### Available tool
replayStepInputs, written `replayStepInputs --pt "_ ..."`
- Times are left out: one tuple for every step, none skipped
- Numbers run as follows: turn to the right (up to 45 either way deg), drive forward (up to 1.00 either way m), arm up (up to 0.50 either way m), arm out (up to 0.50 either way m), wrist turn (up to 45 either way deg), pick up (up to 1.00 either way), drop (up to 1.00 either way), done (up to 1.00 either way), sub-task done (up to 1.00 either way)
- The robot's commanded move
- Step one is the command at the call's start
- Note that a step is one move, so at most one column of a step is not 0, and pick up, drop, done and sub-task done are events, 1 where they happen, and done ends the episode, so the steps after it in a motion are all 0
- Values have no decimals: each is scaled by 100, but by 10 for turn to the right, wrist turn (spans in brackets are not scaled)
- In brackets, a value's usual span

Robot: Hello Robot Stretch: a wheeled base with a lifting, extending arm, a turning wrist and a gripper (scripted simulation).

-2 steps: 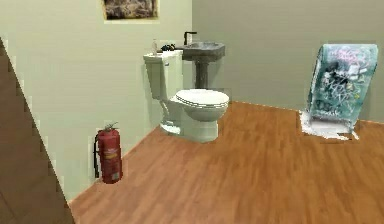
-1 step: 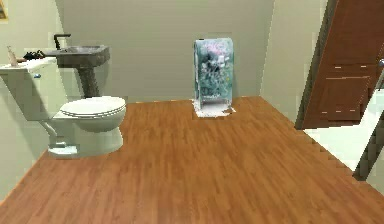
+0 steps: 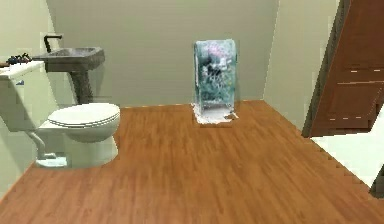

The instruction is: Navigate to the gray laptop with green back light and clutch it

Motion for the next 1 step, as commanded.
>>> replayStepInputs --pt "30 0 0 0 0 0 0 0 0"
